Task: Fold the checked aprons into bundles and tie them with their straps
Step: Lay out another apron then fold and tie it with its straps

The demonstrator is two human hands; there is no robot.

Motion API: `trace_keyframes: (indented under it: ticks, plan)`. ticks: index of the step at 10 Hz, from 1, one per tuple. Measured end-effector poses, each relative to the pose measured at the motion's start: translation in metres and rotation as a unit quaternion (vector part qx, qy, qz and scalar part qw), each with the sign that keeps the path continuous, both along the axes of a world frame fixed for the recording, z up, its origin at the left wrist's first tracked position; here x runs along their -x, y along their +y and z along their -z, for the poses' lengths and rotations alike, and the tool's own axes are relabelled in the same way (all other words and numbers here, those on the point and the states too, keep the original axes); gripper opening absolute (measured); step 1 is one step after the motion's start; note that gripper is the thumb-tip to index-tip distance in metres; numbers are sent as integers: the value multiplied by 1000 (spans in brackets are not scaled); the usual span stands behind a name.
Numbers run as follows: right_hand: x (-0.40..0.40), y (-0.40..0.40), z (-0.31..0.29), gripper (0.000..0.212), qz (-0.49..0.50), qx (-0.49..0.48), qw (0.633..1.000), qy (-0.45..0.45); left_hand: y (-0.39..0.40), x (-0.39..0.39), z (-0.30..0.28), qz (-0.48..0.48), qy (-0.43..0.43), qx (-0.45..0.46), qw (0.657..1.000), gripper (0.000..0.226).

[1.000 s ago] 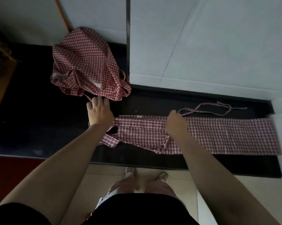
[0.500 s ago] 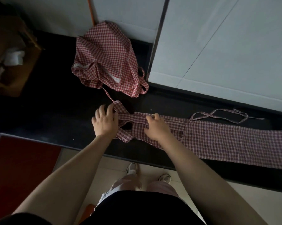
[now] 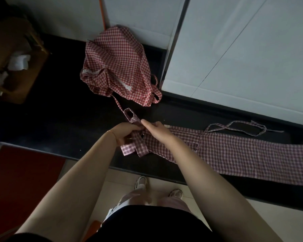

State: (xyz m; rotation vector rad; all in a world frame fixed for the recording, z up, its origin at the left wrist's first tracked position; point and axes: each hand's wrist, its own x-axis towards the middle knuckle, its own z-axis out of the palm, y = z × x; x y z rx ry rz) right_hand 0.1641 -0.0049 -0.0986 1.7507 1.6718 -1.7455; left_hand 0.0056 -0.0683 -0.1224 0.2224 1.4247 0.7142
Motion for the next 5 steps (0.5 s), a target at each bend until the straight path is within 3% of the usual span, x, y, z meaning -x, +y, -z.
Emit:
trace_keyframes:
  ticks: [1,2,3,4,5]
  plan:
    - [2,5,-3,121,-10,38,999,7,3,-10,-8,-50,-61,2,997,64]
    - [1,7,-2,124,-19,47,999,-9,8,-6,2,-189,26,31,981,87]
    - [3,8,0,118,-37,27,998,-33,0,1,1,-95,236,85,963,83]
    - [11,7,2,95,-46,10,997,-67,5,9,6,49,251,15,967,88]
    - [15,7,0,79,-51,8,996,-75,-6,9,-12,377,265,24,887,87]
